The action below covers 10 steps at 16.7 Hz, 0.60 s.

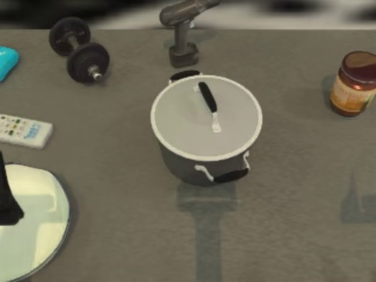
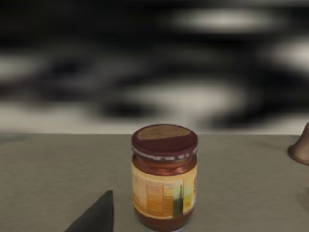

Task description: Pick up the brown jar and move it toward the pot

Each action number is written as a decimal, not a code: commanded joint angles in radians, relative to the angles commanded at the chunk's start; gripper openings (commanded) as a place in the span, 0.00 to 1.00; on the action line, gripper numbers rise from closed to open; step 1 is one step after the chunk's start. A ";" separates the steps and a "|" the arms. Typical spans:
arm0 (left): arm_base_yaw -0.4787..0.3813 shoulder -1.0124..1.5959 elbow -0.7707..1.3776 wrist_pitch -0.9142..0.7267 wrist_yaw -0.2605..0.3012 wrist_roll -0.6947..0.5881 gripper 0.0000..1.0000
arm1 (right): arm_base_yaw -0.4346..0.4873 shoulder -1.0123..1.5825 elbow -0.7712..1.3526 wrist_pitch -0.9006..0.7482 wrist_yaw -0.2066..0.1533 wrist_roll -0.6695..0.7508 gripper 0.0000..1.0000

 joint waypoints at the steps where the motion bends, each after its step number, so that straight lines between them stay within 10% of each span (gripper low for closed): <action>1: 0.000 0.000 0.000 0.000 0.000 0.000 1.00 | 0.000 0.000 0.000 0.000 0.000 0.000 1.00; 10: 0.000 0.000 0.000 0.000 0.000 0.000 1.00 | -0.009 0.313 0.259 -0.222 0.008 -0.009 1.00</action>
